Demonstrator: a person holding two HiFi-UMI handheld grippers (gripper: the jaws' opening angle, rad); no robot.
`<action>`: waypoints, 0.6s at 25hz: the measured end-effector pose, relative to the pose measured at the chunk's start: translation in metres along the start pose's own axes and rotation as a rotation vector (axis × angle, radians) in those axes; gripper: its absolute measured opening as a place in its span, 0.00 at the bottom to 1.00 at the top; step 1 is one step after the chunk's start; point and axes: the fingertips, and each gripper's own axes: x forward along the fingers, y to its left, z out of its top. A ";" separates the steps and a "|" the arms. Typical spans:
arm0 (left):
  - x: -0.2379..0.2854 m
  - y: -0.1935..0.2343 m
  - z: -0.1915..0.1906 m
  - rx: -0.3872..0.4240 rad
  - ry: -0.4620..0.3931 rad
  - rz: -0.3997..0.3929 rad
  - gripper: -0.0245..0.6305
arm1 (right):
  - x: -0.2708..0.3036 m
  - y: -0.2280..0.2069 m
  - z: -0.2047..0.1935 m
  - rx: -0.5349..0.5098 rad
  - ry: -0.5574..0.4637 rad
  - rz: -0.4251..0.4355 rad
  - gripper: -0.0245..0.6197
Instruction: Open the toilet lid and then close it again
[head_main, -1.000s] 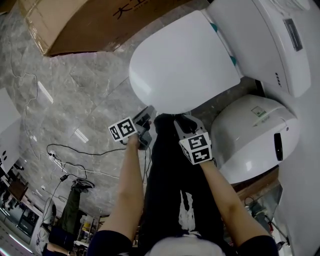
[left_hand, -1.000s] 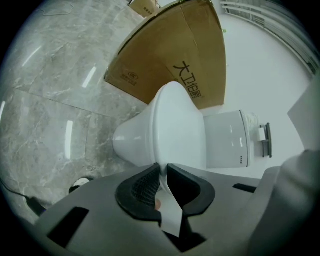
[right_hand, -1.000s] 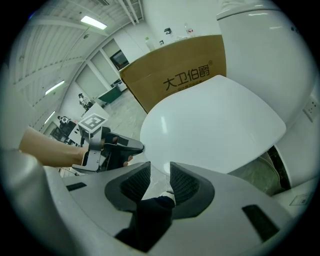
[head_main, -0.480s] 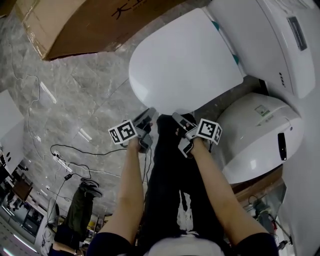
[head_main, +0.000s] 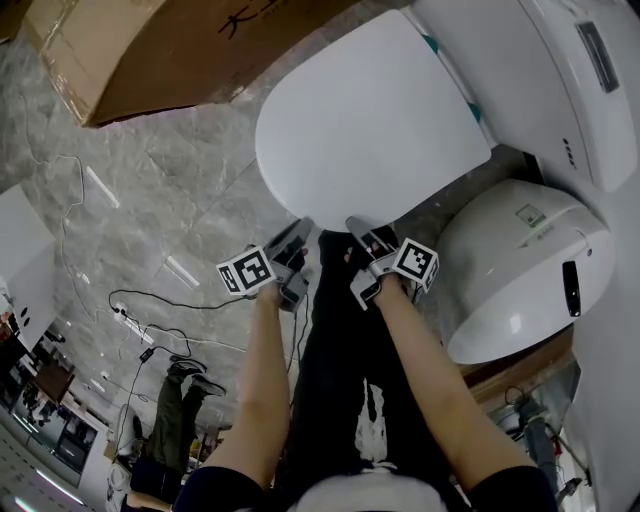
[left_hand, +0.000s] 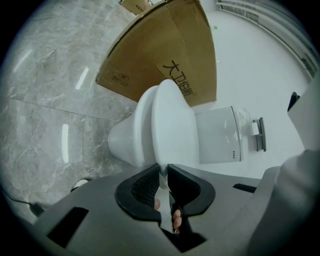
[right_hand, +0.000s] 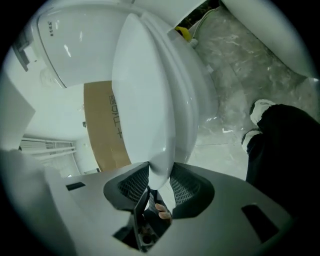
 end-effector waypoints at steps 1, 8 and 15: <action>-0.001 -0.003 0.000 0.004 -0.001 -0.003 0.12 | -0.001 0.003 0.000 -0.004 -0.008 0.018 0.23; -0.021 -0.038 0.003 0.032 -0.031 -0.078 0.13 | -0.021 0.040 -0.009 -0.062 -0.061 0.108 0.20; -0.039 -0.094 0.003 0.226 0.004 -0.116 0.13 | -0.048 0.075 -0.013 -0.061 -0.089 0.153 0.19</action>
